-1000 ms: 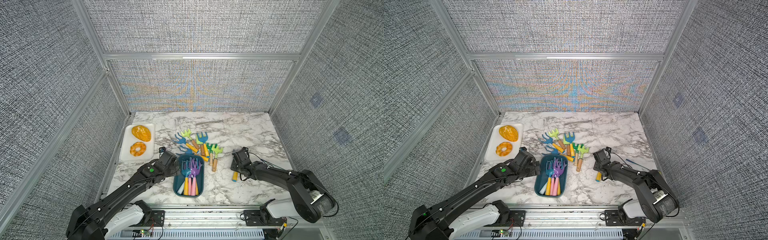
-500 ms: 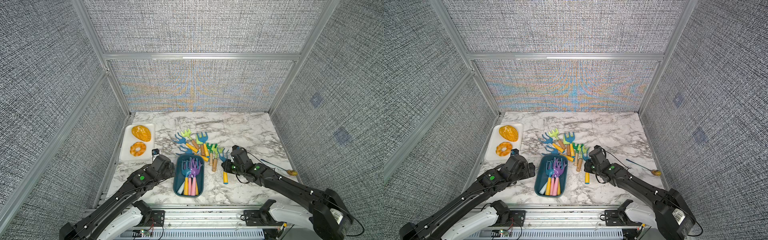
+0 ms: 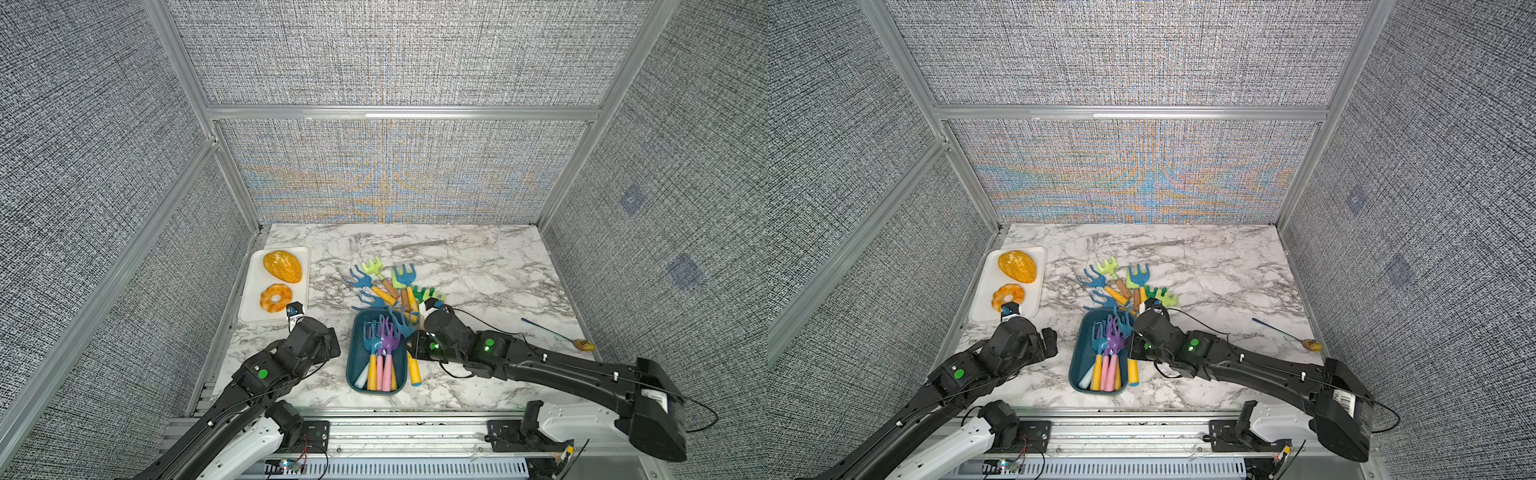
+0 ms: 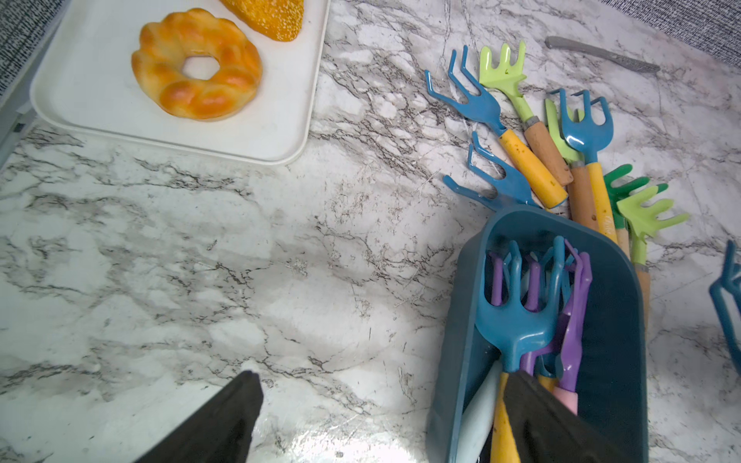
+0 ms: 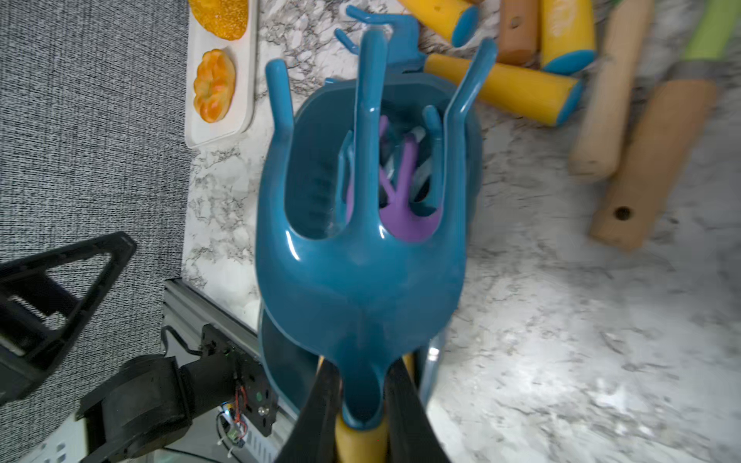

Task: Put the rake into the storage box
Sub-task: Place the rake in the storage box.

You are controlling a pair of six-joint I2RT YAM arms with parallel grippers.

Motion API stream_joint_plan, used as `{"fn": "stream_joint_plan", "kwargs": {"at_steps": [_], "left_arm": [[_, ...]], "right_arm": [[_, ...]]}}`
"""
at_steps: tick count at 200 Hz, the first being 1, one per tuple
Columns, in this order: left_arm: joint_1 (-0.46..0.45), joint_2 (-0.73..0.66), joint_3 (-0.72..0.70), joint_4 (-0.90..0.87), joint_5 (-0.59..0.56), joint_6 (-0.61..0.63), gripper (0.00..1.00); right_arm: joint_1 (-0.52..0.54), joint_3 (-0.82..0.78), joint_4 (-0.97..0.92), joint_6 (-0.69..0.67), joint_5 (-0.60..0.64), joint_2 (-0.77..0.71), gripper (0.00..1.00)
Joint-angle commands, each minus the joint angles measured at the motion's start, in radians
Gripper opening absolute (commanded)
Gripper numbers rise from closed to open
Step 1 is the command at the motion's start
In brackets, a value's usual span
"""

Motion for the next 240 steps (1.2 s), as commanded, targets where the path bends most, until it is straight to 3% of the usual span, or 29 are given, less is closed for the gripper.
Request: {"fn": "stream_joint_plan", "kwargs": {"at_steps": [1, 83, 153, 240], "left_arm": [[0.0, -0.018, -0.001, -0.026, -0.016, -0.013, 0.99], [0.0, -0.072, -0.016, -0.026, -0.002, -0.021, 0.99], [0.0, -0.085, -0.026, -0.01, 0.013, -0.012, 0.99], [0.0, -0.085, -0.035, 0.001, 0.025, -0.007, 0.99]], "right_arm": [[0.042, 0.073, -0.017, 0.088, 0.045, 0.077, 0.0], [0.167, 0.438, -0.385, 0.295, 0.257, 0.416, 0.0], [0.178, 0.576, -0.421, 0.3, 0.27, 0.593, 0.0], [0.156, 0.652, -0.417, 0.248, 0.295, 0.682, 0.02]]}}
